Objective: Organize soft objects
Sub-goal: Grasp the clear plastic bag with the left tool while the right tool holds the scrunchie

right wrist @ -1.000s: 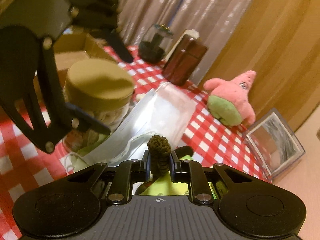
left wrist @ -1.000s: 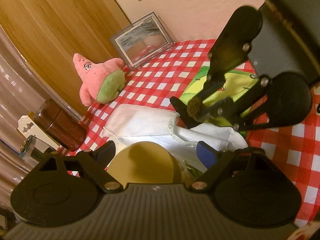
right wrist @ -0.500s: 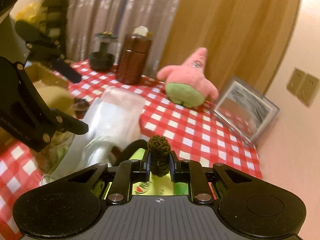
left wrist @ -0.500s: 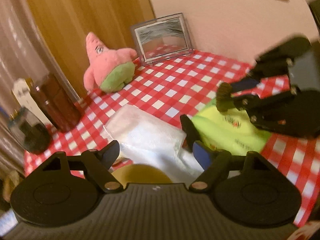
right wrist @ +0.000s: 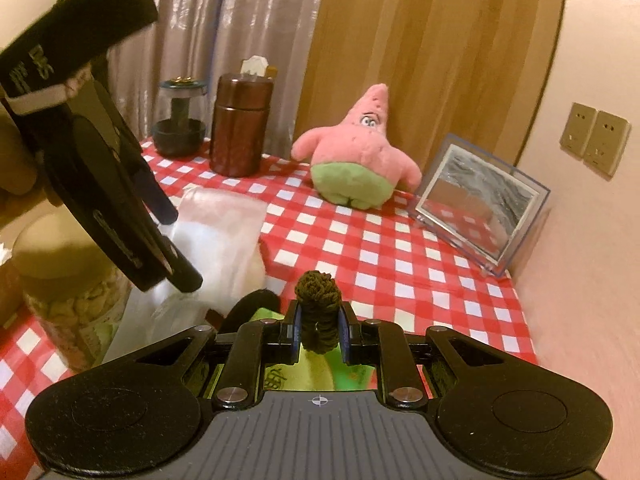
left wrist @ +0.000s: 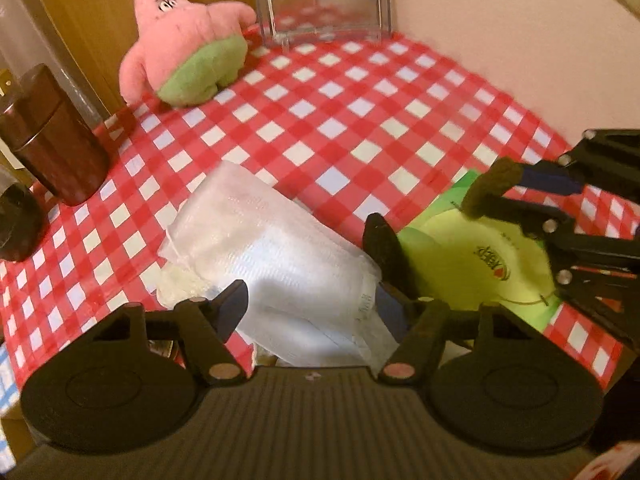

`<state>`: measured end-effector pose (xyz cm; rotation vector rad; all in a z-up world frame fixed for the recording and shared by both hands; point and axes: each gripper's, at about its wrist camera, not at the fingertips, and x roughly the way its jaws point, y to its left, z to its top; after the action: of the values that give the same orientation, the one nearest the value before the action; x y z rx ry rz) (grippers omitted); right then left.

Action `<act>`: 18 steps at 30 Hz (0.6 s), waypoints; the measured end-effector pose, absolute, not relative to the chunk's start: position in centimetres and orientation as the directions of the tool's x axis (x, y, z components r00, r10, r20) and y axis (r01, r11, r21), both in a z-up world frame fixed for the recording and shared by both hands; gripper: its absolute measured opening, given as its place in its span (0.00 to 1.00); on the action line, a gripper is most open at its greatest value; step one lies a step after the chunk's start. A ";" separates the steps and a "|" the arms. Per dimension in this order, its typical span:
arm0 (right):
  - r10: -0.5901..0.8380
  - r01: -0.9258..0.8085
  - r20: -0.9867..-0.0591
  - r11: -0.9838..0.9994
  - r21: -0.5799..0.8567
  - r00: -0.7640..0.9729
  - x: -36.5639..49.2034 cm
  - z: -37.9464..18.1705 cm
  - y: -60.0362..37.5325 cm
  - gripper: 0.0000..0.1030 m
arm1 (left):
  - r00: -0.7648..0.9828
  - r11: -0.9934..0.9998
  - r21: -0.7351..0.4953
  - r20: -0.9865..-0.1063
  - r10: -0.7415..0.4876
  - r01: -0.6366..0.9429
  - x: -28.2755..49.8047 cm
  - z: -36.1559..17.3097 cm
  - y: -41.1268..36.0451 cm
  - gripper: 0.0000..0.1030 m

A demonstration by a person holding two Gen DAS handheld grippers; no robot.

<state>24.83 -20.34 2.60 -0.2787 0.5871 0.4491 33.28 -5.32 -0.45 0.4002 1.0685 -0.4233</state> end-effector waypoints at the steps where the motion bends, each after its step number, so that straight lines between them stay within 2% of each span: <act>1: 0.326 -0.480 -0.587 0.869 -0.122 0.741 24.9 2.6 -20.4 0.18 | 0.401 0.845 0.115 -0.907 -0.125 0.523 33.6 -0.7 -5.7 0.66; 8: 0.321 -0.467 -0.588 0.877 -0.111 0.742 25.1 2.7 -20.7 0.18 | 0.333 0.821 0.141 -0.941 -0.062 0.553 34.9 -2.3 -7.7 0.64; 13: 0.310 -0.449 -0.594 0.888 -0.097 0.742 25.2 2.5 -21.2 0.18 | 0.312 0.810 0.159 -0.950 -0.031 0.565 34.9 -3.2 -7.9 0.36; 18: 0.316 -0.451 -0.591 0.888 -0.092 0.742 25.1 2.6 -21.0 0.18 | 0.305 0.826 0.124 -0.950 -0.061 0.550 34.8 -2.9 -6.8 0.15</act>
<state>25.13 -21.05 2.64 -0.2363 0.6010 0.4247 34.80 -6.78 -2.90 0.4759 1.2023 -0.4247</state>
